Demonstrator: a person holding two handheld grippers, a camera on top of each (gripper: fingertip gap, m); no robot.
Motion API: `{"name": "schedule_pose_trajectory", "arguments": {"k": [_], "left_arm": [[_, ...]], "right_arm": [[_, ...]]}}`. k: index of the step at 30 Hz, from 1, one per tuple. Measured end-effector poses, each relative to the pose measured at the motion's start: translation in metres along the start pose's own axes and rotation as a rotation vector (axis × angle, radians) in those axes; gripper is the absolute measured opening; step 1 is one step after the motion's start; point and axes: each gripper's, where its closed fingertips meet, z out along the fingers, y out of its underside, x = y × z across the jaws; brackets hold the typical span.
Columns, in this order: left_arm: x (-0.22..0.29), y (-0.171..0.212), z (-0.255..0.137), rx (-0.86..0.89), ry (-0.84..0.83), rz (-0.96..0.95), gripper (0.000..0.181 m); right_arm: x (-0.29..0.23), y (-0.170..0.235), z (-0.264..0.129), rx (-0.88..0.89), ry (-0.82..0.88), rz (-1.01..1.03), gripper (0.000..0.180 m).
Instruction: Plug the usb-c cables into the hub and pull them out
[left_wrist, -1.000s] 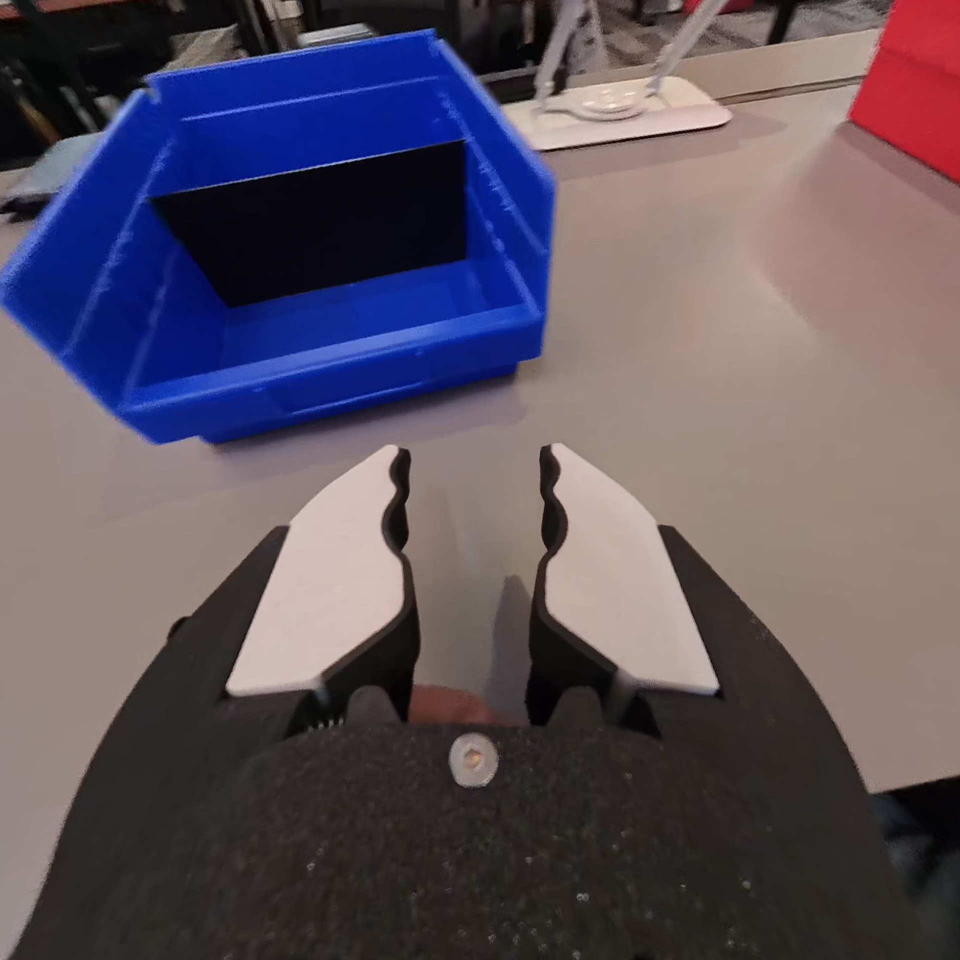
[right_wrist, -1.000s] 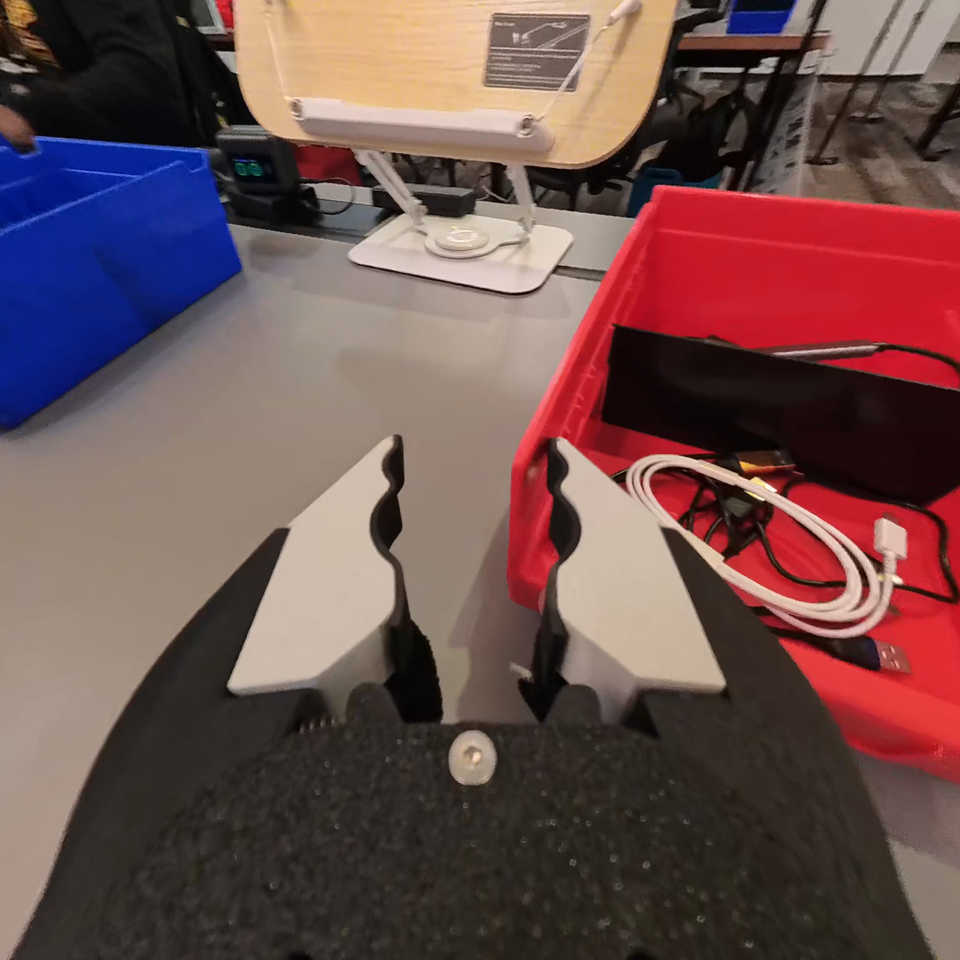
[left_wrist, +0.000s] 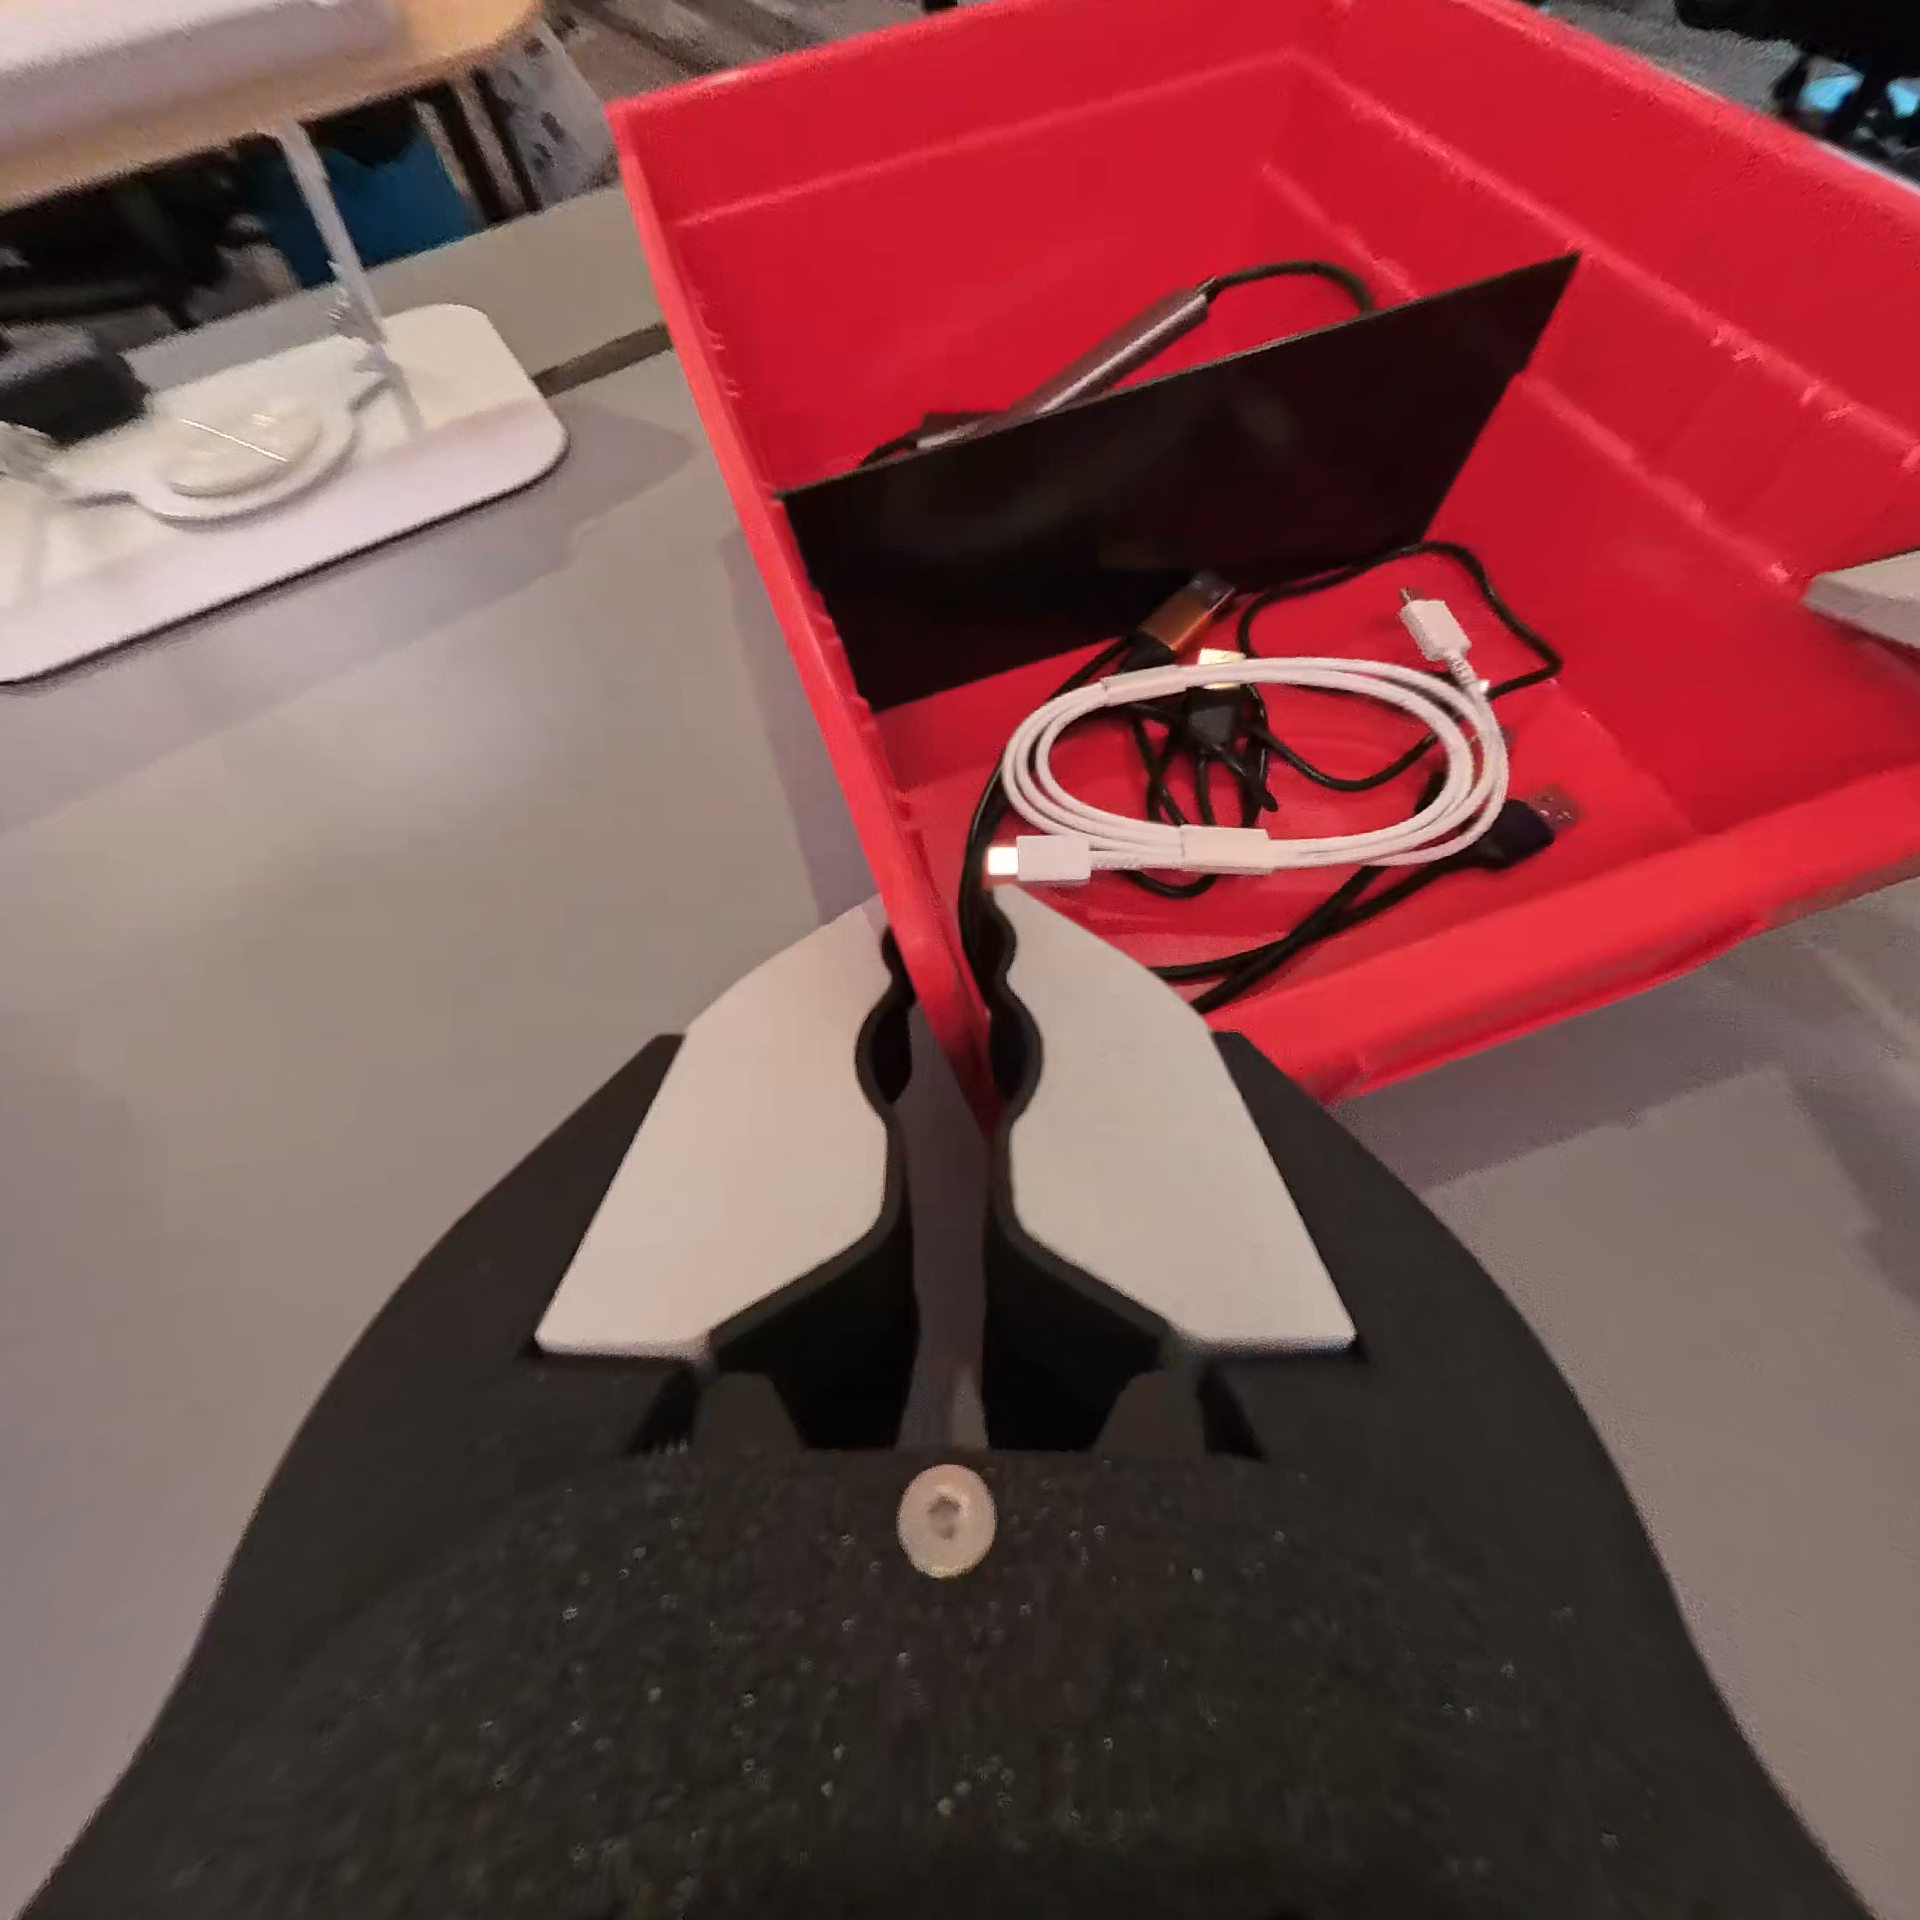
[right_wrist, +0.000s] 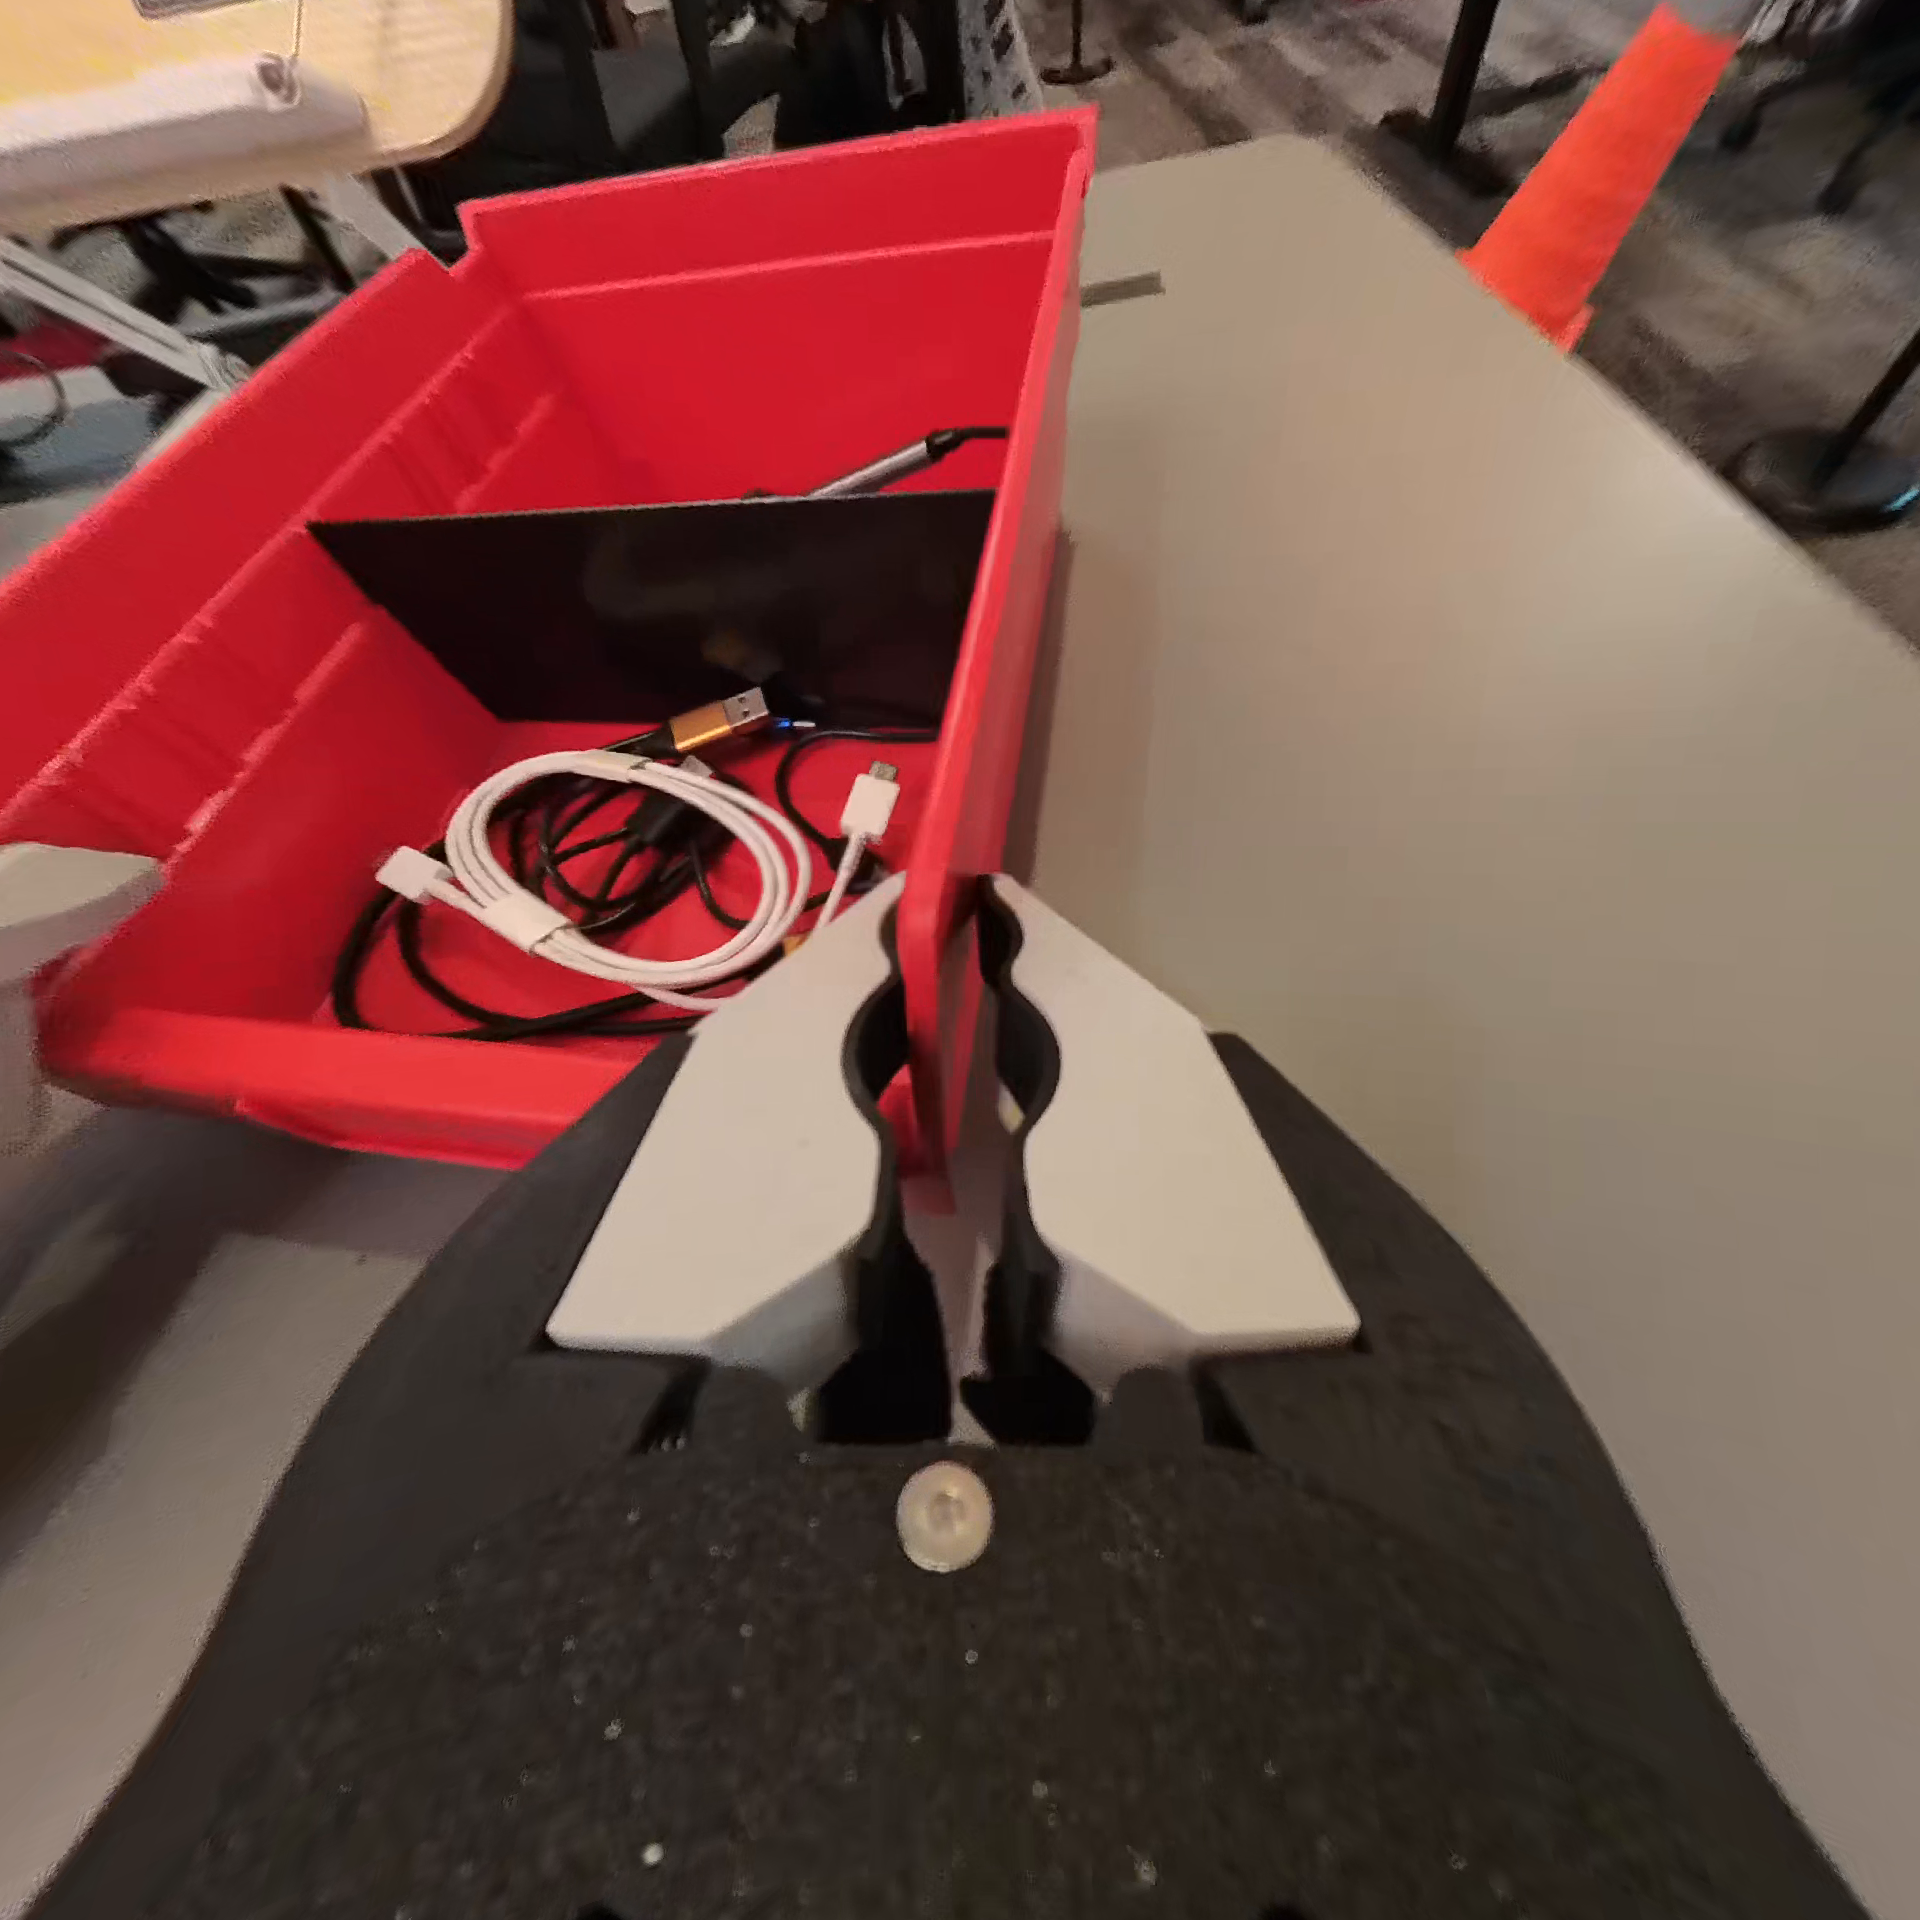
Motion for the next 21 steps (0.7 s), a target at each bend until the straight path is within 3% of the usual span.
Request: {"name": "schedule_pose_trajectory", "arguments": {"k": [1, 6, 13, 17, 21], "left_arm": [[-0.003, 0.001, -0.004, 0.015, -0.026, 0.005, 0.009], [-0.042, 0.003, -0.040, 0.094, -0.163, -0.010, 0.007], [-0.142, 0.034, -0.109, 0.099, -0.372, -0.122, 0.004], [-0.181, 0.056, -0.120, 0.079, -0.368, -0.204, 0.004], [-0.188, 0.068, -0.121, 0.039, -0.369, -0.202, 0.006]], "right_arm": [[-0.003, -0.004, -0.002, 0.024, 0.039, -0.047, 0.005], [-0.044, -0.018, -0.002, 0.110, 0.042, -0.178, 0.003], [-0.166, -0.009, 0.009, 0.143, -0.131, -0.233, 0.003], [-0.215, -0.002, 0.020, 0.093, -0.184, -0.265, 0.003], [-0.228, 0.006, 0.034, 0.033, -0.224, -0.260, 0.003]]}}
